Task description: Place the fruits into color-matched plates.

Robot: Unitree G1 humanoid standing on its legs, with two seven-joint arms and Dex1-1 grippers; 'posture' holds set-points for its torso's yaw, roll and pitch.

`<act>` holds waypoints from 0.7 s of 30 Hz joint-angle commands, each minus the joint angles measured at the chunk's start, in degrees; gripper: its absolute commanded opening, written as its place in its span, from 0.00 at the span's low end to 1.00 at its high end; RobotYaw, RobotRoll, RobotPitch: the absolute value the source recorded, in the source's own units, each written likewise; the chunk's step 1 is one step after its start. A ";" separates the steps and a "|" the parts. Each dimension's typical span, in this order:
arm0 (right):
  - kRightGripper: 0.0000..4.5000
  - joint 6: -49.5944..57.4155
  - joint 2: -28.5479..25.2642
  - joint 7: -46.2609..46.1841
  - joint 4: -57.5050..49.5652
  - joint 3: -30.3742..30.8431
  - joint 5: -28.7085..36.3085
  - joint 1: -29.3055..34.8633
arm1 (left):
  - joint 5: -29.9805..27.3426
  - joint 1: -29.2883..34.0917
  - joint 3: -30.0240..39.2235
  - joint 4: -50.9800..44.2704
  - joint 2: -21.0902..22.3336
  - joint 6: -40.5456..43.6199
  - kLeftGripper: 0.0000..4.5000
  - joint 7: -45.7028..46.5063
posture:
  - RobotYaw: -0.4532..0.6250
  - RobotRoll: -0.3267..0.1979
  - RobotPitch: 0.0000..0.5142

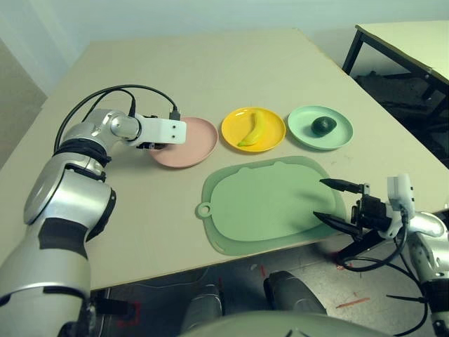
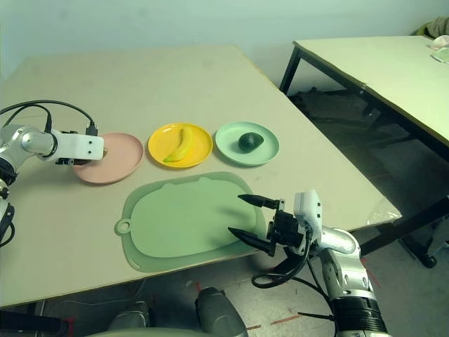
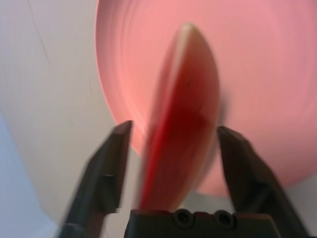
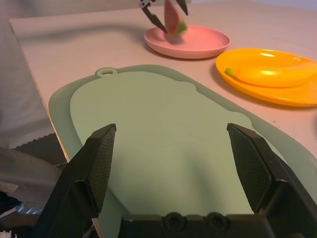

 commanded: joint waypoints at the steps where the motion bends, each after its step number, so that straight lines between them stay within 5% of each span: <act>1: 1.00 0.09 -0.54 -0.34 -1.10 0.19 -0.63 0.49 | 0.52 1.23 0.60 0.58 -0.57 -0.44 0.99 0.12 | 0.21 0.62 0.04; 14: 1.00 0.32 -0.67 -0.54 -0.89 0.00 -0.63 0.87 | -1.02 1.99 3.31 -0.01 1.16 -3.31 0.99 -1.28 | 0.22 0.62 0.05; 21: 1.00 0.67 -1.49 -2.22 0.01 -2.48 0.32 0.50 | -11.72 6.65 13.92 -1.61 4.16 -2.47 0.99 -8.04 | 0.23 0.62 0.07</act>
